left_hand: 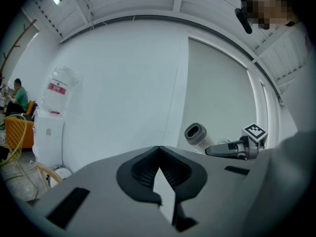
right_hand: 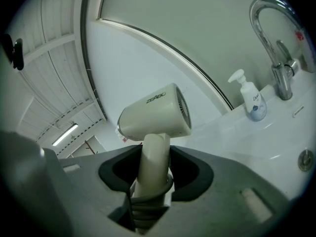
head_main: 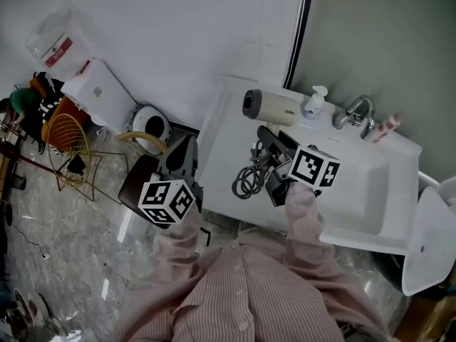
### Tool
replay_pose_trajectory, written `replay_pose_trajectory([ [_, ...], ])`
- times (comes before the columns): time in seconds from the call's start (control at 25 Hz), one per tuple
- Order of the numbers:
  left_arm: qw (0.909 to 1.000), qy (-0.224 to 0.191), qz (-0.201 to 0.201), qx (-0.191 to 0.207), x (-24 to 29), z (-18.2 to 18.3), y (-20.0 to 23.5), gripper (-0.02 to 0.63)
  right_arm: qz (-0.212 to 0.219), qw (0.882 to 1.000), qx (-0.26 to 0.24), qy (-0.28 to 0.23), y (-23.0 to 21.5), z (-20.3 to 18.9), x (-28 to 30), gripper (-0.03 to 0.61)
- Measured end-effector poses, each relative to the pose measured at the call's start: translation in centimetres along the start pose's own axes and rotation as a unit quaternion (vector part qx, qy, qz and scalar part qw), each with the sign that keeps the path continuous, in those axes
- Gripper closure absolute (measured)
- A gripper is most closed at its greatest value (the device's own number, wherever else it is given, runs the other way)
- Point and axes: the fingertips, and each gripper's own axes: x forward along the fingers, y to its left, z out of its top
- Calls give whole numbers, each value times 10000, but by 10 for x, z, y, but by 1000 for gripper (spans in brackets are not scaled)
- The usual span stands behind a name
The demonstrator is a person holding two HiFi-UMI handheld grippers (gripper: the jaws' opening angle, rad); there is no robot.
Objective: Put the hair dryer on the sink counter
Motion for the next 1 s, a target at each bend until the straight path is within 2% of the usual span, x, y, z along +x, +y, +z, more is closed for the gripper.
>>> replay_pose_trajectory([
  [0.08,10000,65,-15,-35,8,-1,1,612,-33,10000,74,40,-5,2,7,411],
  [0.24,9993,339,30,-129,57,-17,22,612,-74,9993,314,202,-41,13,51,411],
  [0.52,9963,814,-78,-280,104,-46,44,612,-295,9974,461,460,-75,9,100,411],
  [1.0,9846,1562,-299,-725,165,-106,67,612,-964,9858,612,1234,-144,-31,158,411],
])
